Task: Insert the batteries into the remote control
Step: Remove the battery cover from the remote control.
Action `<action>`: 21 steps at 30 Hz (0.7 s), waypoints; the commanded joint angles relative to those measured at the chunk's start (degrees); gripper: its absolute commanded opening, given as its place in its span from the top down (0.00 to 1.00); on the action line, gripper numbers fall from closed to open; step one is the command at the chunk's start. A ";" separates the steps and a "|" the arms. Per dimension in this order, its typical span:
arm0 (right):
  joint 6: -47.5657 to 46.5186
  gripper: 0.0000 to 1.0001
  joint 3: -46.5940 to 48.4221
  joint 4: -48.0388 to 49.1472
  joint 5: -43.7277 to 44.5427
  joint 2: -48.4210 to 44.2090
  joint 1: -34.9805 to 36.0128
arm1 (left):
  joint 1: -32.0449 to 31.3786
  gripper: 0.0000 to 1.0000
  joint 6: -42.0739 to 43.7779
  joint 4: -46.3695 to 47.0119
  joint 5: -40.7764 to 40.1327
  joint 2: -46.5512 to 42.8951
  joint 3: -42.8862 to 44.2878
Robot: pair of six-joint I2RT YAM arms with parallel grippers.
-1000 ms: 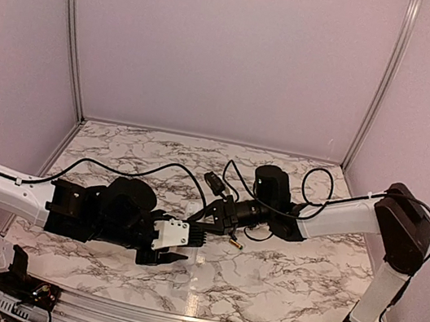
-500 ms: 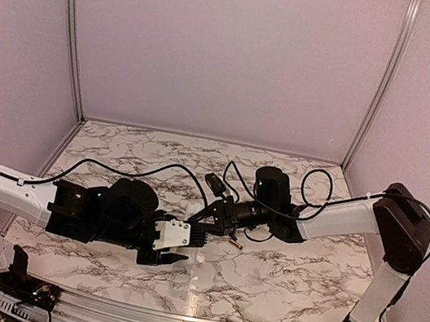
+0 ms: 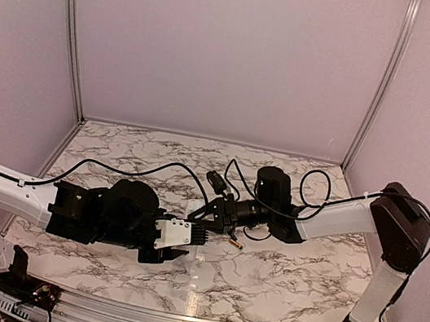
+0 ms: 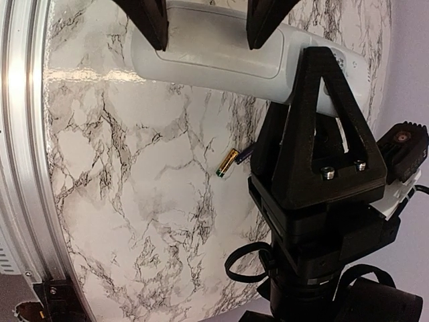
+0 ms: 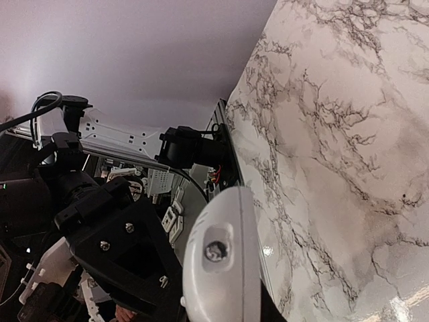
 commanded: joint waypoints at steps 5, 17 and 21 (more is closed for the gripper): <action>2.69 1.00 -0.02 4.24 -3.57 1.63 1.16 | 0.49 0.58 -0.36 4.02 -6.05 -2.06 -1.06; -1.76 1.00 0.97 -1.79 -1.67 1.75 1.03 | 0.40 0.59 -0.58 7.69 -4.73 -7.55 -3.13; -2.19 1.00 1.40 -2.70 -1.54 1.58 0.96 | 0.44 0.56 -0.78 6.37 -2.30 -8.45 -3.46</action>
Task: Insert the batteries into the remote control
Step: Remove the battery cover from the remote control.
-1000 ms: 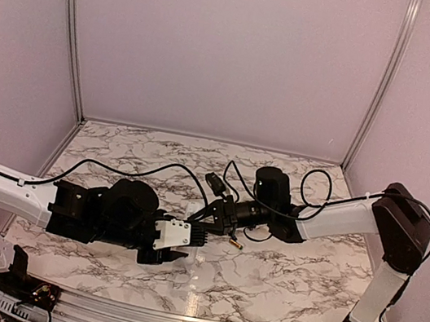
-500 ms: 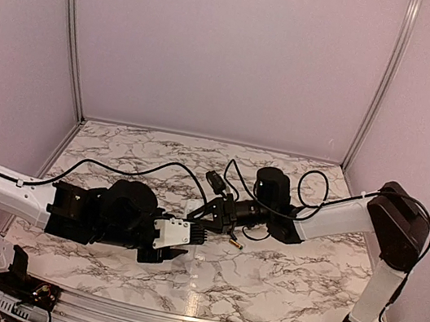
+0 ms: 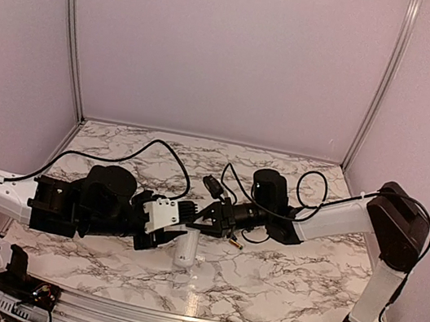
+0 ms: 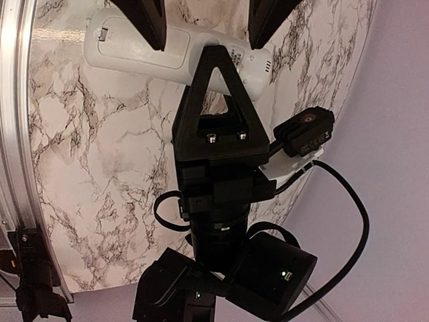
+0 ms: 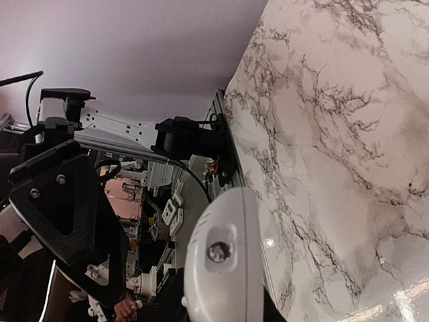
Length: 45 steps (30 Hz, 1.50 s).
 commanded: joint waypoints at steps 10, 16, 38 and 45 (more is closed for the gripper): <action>-1.47 1.00 1.22 -2.62 -0.74 -0.85 0.43 | -0.34 0.42 -0.03 -5.91 8.58 2.59 1.11; -1.34 1.00 0.95 -2.62 -0.82 -1.34 0.48 | -0.34 0.39 0.26 -7.27 8.00 4.98 2.13; -0.36 1.00 0.99 -1.39 -0.91 -1.25 0.61 | -0.34 0.39 -0.05 -6.55 5.67 7.68 3.30; -0.17 1.00 0.93 -0.96 -0.92 -1.23 0.67 | -0.34 0.41 -0.13 -6.67 4.95 8.25 3.45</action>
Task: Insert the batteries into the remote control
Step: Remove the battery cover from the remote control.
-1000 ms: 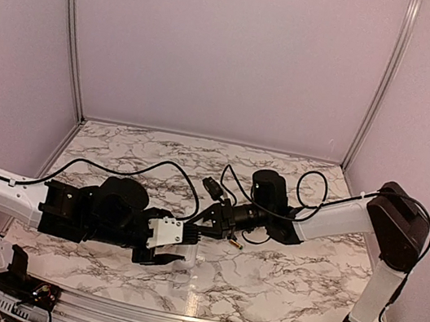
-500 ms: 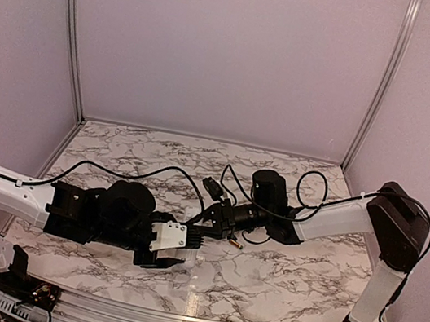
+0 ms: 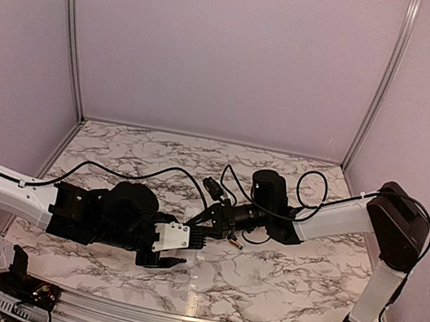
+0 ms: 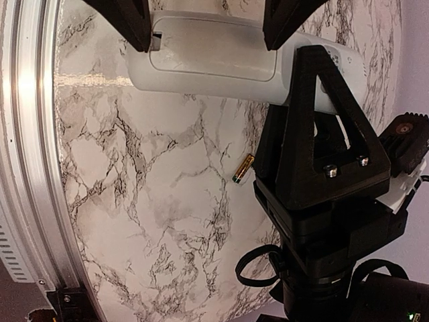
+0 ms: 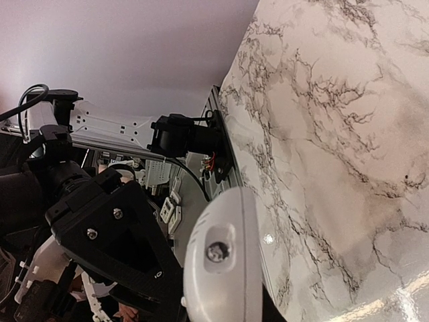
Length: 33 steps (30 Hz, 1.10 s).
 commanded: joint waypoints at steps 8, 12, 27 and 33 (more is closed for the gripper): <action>0.84 1.00 0.91 1.37 -0.67 -1.20 0.67 | -0.08 0.40 0.08 -0.39 -1.89 2.15 1.78; 0.81 1.00 0.82 1.45 -0.68 -1.21 0.67 | -0.06 0.40 0.14 -0.21 -2.83 2.52 1.69; 3.03 1.00 -0.30 3.96 -1.30 -0.82 0.67 | -0.08 0.50 1.14 4.05 -9.59 0.40 0.20; 2.58 1.00 -0.11 3.87 -1.13 -0.11 0.67 | -0.10 0.46 1.88 5.75 -6.55 -3.82 -1.70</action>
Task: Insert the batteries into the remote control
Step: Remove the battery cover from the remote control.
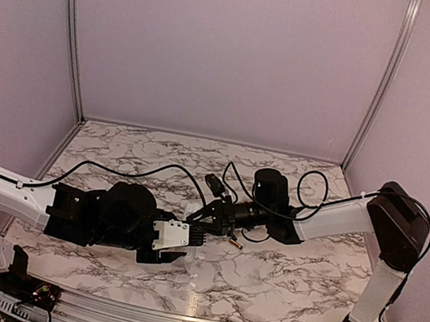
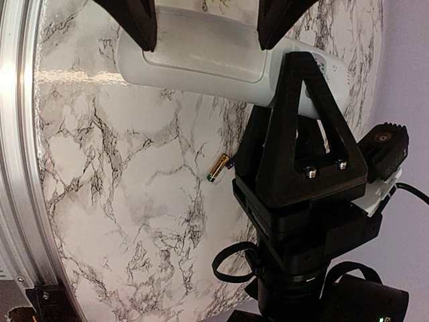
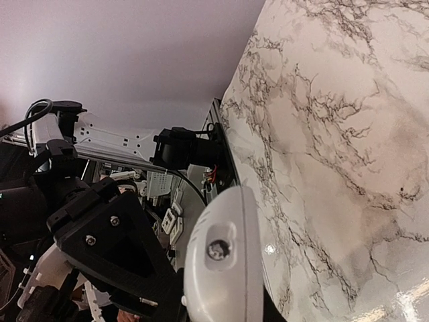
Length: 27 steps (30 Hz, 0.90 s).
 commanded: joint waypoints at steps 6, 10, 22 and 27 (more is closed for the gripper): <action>-0.53 1.00 0.68 0.12 -2.70 -0.10 1.00 | 0.55 0.42 -1.08 1.80 4.89 -3.73 -0.83; -0.60 1.00 0.79 -0.13 -2.68 -0.32 1.00 | 0.55 0.42 -1.81 0.66 6.43 -2.64 -0.42; -0.11 1.00 0.56 0.28 -2.68 -1.23 1.01 | 0.63 0.40 -2.04 -0.68 5.71 -0.62 0.07; 0.35 1.00 0.46 0.95 -2.94 -1.33 1.00 | 0.64 0.40 -1.72 -1.25 5.08 0.25 0.15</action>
